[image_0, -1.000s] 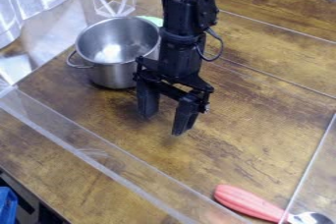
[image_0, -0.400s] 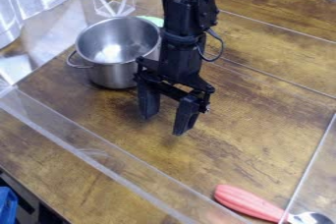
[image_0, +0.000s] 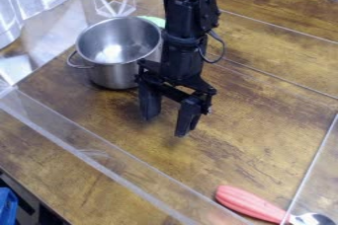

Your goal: Put the green object in the silver pot

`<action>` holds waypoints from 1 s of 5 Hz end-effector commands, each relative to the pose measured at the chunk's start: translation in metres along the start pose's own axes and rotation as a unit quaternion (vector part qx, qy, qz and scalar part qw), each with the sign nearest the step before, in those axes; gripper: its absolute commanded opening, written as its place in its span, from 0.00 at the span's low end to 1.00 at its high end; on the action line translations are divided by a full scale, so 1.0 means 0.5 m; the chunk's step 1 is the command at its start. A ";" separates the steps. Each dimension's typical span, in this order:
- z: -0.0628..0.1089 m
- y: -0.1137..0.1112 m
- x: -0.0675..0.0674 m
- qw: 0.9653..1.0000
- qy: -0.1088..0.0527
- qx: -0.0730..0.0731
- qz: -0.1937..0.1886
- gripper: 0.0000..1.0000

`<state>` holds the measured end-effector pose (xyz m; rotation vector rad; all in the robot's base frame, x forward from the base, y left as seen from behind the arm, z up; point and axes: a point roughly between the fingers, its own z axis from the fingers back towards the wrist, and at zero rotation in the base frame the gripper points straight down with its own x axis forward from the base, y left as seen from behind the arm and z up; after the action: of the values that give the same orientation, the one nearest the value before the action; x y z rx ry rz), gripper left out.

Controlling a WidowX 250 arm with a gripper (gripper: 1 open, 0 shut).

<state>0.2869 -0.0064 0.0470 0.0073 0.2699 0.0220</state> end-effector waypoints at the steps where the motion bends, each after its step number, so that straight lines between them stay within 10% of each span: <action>1: 0.018 0.020 0.005 1.000 -0.019 -0.006 0.019 0.00; 5: 0.014 0.023 0.009 0.999 -0.023 -0.012 0.024 0.00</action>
<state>0.2892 -0.0003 0.0436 -0.0047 0.2609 0.0520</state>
